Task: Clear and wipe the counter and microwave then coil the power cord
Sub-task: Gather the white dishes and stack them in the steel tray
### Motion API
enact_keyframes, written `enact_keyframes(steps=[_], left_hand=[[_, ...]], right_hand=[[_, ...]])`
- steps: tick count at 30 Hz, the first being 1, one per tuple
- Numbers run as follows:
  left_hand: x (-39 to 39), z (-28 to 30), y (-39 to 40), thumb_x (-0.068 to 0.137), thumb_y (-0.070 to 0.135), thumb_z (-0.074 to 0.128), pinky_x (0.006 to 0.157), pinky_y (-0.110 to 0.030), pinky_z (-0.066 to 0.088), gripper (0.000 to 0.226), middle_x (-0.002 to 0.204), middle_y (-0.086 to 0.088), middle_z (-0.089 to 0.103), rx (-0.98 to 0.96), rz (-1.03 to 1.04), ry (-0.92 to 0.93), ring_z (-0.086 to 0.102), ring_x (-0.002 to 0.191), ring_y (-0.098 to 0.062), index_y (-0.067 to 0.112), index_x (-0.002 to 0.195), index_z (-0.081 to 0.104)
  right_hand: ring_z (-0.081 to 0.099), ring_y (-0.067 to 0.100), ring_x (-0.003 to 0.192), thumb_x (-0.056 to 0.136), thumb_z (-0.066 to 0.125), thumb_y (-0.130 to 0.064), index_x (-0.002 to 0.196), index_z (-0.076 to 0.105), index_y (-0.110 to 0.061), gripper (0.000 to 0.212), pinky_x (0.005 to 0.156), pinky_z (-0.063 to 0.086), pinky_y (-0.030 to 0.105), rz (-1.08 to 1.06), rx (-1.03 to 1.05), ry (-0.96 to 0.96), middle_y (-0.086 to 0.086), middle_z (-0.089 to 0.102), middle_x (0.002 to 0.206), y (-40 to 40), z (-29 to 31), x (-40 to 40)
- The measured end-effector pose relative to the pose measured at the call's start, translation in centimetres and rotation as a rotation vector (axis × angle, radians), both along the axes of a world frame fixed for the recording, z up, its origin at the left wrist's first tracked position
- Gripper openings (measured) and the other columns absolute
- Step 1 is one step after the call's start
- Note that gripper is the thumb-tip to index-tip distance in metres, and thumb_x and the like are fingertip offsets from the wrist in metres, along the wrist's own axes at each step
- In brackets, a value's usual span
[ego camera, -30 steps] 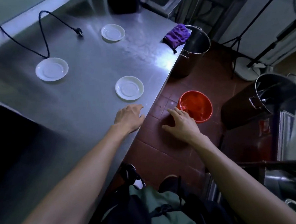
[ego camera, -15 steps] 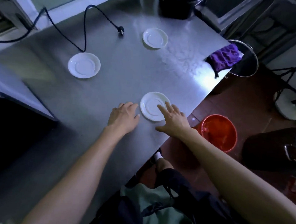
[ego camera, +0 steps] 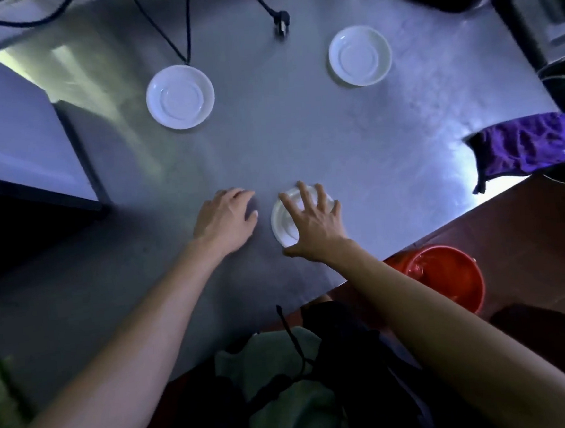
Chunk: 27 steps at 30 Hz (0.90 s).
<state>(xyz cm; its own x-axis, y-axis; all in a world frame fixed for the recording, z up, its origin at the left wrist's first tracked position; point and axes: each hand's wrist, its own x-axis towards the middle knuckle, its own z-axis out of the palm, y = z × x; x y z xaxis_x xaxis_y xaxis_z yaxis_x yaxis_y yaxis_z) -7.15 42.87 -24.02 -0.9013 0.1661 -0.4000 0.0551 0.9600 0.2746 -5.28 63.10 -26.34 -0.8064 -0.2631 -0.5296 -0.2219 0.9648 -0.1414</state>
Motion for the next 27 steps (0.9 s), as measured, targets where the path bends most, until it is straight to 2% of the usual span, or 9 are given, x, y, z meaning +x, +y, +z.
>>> enact_keyframes(steps=[5, 10, 23, 27], left_hand=[[-1.4, 0.3, 0.3, 0.094, 0.037, 0.057, 0.099, -0.043, 0.046, 0.045, 0.139, 0.001, 0.057, -0.028, 0.077, 0.009, 0.051, 0.126, -0.026, 0.02, 0.136, 0.056], [-2.3, 0.6, -0.3, 0.093, 0.036, 0.059, 0.097, -0.044, 0.047, 0.045, 0.138, 0.001, 0.057, -0.058, 0.141, 0.009, 0.052, 0.125, -0.026, 0.021, 0.135, 0.056], [-8.1, 1.4, -3.7, 0.093, 0.041, 0.056, 0.098, -0.051, 0.044, 0.063, 0.15, -0.001, 0.039, -0.135, 0.273, 0.008, 0.037, 0.136, -0.029, 0.021, 0.149, 0.034], [-11.1, 1.3, -4.6, 0.09, 0.044, 0.06, 0.092, -0.054, 0.048, 0.066, 0.151, -0.004, 0.036, -0.143, 0.286, 0.047, 0.036, 0.135, -0.032, 0.021, 0.146, 0.032]], right_hand=[[0.004, 0.042, 0.146, 0.058, 0.075, -0.066, 0.151, 0.009, -0.038, 0.117, 0.105, 0.031, 0.063, 0.012, -0.062, 0.012, 0.005, 0.001, 0.162, 0.9, 0.7, -3.9], [0.004, 0.042, 0.147, 0.062, 0.072, -0.069, 0.153, 0.006, -0.037, 0.117, 0.107, 0.03, 0.062, 0.037, -0.08, 0.037, 0.006, 0.0, 0.162, 1.3, 1.2, -8.4], [0.008, 0.042, 0.146, 0.059, 0.074, -0.07, 0.154, 0.006, -0.038, 0.12, 0.104, 0.032, 0.061, 0.116, -0.145, 0.121, 0.005, 0.003, 0.163, -2.2, 1.9, -17.6], [0.008, 0.042, 0.146, 0.06, 0.073, -0.071, 0.153, 0.007, -0.039, 0.119, 0.104, 0.033, 0.062, 0.137, -0.148, 0.119, 0.005, 0.003, 0.163, -3.4, 1.5, -19.9]])
